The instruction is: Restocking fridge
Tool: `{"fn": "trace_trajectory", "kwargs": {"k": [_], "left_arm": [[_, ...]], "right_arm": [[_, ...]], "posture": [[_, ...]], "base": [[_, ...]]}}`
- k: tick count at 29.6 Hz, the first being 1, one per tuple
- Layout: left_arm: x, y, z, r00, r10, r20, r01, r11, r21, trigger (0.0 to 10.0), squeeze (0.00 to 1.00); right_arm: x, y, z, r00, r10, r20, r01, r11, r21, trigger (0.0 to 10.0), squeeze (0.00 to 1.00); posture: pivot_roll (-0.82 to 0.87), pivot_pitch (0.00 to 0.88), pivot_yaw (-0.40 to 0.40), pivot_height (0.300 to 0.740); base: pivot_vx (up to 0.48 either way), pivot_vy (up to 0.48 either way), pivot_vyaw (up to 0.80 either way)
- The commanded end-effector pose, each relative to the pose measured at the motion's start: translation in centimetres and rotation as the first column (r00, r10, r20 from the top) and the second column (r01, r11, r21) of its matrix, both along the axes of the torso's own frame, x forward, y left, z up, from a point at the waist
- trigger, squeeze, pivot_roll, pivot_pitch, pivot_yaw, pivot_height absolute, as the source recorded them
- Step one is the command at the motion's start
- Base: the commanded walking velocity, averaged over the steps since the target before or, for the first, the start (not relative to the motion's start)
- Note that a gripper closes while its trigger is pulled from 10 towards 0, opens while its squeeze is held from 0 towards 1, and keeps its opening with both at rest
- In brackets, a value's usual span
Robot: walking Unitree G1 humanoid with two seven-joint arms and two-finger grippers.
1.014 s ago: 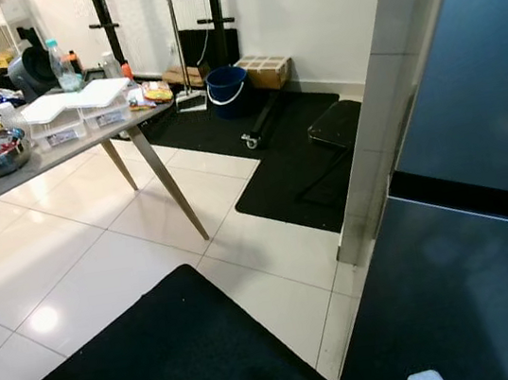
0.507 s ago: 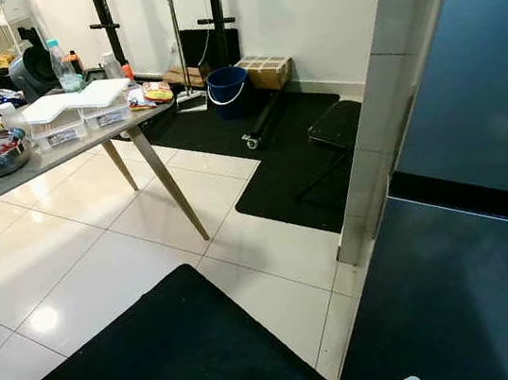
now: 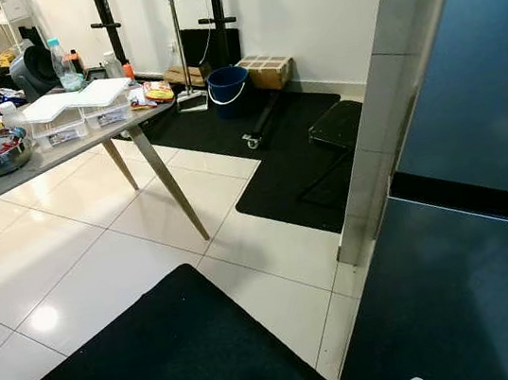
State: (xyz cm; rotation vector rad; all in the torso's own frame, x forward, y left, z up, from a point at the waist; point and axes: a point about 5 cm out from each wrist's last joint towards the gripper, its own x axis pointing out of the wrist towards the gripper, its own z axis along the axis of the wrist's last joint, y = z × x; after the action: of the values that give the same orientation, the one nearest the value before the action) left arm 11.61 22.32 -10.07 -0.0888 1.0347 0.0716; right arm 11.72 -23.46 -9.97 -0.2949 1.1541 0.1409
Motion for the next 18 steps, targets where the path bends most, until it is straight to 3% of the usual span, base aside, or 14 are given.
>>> {"fn": "trace_trajectory", "kwargs": {"k": [1,8,15,18], "left_arm": [[0.1,0.1,0.0,1.0,0.016,-0.003,-0.016,1.0,0.004,10.0,0.0],[0.5,0.7,0.3,1.0,0.012,0.003,-0.012,1.0,0.018,10.0,0.0],[0.2,0.4,0.1,0.999,-0.029,-0.017,0.029,0.999,0.018,10.0,0.0],[0.6,0.5,0.3,1.0,0.016,0.003,-0.016,1.0,0.017,10.0,0.0]], "right_arm": [[0.2,-0.6,0.2,0.999,-0.041,0.013,0.041,0.999,-0.014,10.0,0.0],[1.3,-0.7,0.6,0.999,-0.029,0.033,0.03,0.999,-0.015,10.0,0.0],[1.1,-1.6,0.7,0.999,-0.036,0.035,0.037,0.999,-0.027,10.0,0.0],[0.6,-1.7,0.6,0.999,-0.031,0.019,0.032,0.999,-0.033,10.0,0.0]], "posture": [[-0.09,0.0,-0.009,0.74],[-0.07,0.0,-0.026,0.74],[-0.09,0.0,-0.03,0.74],[-0.1,0.0,-0.017,0.74]], "base": [[0.0,0.0,0.0],[0.0,0.0,0.0],[0.0,0.0,0.0],[0.0,0.0,0.0]]}}
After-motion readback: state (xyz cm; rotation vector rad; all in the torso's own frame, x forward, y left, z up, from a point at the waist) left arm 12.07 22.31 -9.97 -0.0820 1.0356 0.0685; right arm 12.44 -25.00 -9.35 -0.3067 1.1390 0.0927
